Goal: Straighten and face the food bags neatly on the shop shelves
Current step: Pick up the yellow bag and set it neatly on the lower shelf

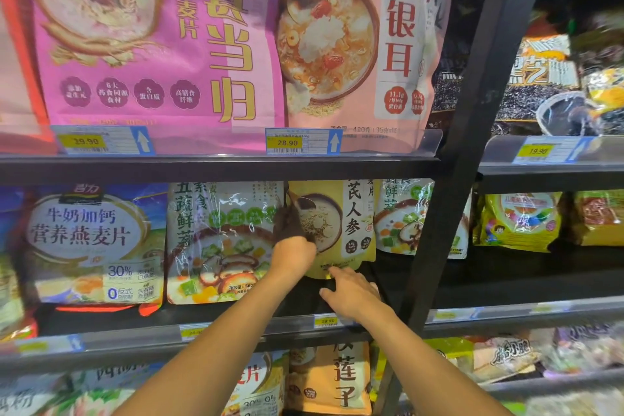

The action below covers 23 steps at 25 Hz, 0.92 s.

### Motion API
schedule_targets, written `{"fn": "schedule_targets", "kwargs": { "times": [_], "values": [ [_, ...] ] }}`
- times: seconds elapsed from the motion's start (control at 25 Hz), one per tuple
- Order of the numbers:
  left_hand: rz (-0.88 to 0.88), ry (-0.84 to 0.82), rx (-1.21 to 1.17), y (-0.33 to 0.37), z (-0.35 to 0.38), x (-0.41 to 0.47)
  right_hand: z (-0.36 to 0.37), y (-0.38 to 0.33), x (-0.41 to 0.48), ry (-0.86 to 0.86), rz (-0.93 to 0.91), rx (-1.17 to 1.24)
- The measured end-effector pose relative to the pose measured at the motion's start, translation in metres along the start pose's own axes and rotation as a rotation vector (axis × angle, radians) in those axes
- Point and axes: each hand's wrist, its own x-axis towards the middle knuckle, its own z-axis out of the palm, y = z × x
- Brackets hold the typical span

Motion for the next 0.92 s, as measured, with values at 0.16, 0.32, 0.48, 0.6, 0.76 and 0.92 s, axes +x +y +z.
{"fn": "schedule_targets", "kwargs": {
  "times": [0.16,0.32,0.48,0.6,0.76,0.92],
  "values": [
    [0.141,0.045,0.083,-0.013,-0.008,-0.011,-0.001,-0.006,-0.008,0.038,0.001,-0.001],
    [0.295,0.168,0.145,-0.041,-0.013,-0.024,0.001,-0.009,-0.028,0.208,-0.022,0.042],
    [0.516,0.324,0.357,-0.082,-0.01,-0.048,0.006,-0.009,-0.063,0.374,-0.096,0.062],
    [0.593,0.38,0.399,-0.108,-0.005,-0.06,0.009,-0.007,-0.092,0.466,-0.182,0.063],
    [0.606,0.364,0.385,-0.118,0.01,-0.087,0.008,0.001,-0.135,0.569,-0.312,0.074],
    [0.62,0.348,0.388,-0.102,0.028,-0.116,0.001,0.031,-0.172,0.666,-0.351,0.073]
  ]
}}
